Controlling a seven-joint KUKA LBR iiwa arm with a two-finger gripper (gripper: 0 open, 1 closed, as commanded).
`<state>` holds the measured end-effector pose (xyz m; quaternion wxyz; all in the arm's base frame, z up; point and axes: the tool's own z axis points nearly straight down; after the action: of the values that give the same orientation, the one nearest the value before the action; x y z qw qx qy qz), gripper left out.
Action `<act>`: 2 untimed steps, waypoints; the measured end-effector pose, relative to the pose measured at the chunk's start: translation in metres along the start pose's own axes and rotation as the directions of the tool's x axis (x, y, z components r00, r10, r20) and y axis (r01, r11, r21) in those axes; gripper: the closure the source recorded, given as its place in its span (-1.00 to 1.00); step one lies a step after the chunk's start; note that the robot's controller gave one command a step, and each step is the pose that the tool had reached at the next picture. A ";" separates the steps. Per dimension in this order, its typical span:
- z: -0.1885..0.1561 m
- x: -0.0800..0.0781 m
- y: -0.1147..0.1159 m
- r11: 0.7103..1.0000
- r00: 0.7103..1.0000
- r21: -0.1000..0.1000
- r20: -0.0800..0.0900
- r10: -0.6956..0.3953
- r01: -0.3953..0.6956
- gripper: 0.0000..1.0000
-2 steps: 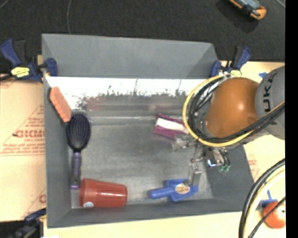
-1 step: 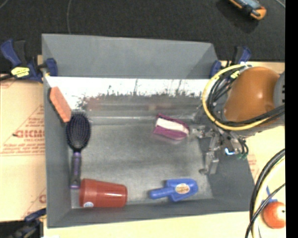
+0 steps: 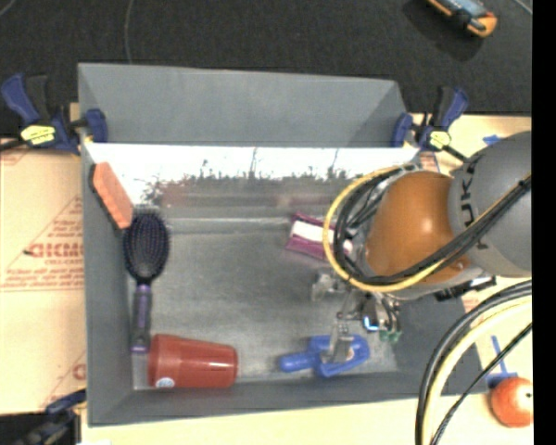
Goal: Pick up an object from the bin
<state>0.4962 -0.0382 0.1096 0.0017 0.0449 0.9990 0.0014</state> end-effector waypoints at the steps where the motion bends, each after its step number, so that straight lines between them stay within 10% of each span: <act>1: 0.022 -0.032 -0.006 0.981 0.981 0.007 0.013 -0.194 0.194 -1.00; 2: 0.022 -0.029 -0.003 0.986 0.986 0.006 0.013 -0.168 0.168 -1.00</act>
Offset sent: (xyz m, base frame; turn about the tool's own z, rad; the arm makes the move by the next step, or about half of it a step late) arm -0.0004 0.0347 -0.0342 0.0487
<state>0.5245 -0.0439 0.0876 0.0082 -0.0393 0.9992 -0.0016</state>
